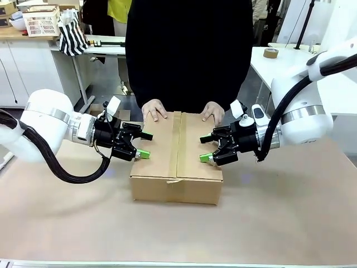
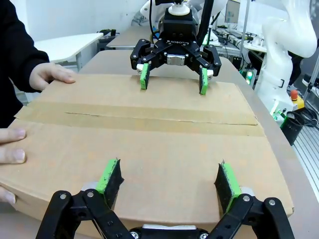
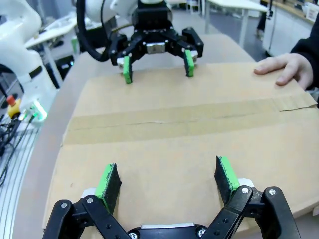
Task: Pack the gift set into the box.
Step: Press and hold the closed box until the human finishes sealing it.
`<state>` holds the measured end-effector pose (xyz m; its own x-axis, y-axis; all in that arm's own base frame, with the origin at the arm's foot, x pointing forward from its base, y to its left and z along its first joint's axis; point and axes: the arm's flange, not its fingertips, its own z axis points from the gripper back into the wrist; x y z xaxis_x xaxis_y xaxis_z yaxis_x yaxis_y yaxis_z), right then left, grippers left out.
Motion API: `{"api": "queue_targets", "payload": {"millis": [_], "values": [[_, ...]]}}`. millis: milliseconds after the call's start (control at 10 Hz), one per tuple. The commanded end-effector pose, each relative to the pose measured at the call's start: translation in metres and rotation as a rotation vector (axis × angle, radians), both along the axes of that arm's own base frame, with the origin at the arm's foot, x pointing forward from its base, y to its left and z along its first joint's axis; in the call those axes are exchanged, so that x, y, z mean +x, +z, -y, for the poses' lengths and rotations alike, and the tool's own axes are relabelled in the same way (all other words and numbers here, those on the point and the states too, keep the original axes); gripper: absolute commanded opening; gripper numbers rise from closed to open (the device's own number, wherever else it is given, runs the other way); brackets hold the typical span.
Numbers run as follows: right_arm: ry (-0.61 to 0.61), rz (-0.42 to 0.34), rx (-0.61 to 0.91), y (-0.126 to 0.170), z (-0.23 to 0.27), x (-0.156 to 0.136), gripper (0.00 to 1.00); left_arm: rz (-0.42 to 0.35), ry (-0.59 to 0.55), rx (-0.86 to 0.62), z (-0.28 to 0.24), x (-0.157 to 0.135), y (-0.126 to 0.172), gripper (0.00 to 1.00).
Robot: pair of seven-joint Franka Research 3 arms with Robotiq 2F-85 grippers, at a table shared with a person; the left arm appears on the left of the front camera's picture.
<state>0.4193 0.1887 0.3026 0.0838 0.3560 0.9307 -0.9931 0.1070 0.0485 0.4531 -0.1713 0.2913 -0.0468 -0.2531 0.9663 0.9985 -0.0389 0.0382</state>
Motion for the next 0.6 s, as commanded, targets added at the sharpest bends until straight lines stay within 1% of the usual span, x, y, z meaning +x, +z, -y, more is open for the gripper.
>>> {"api": "queue_targets", "payload": {"millis": [0, 500], "values": [[-0.004, -0.018, 0.007, -0.0018, 0.0008, -0.0008, 1.00, 0.001, -0.001, 0.002, -0.0009, -0.0013, -0.0024, 1.00], [-0.004, -0.018, 0.007, -0.0018, 0.0008, -0.0008, 1.00, 0.001, -0.001, 0.002, -0.0009, -0.0013, -0.0024, 1.00]]}}
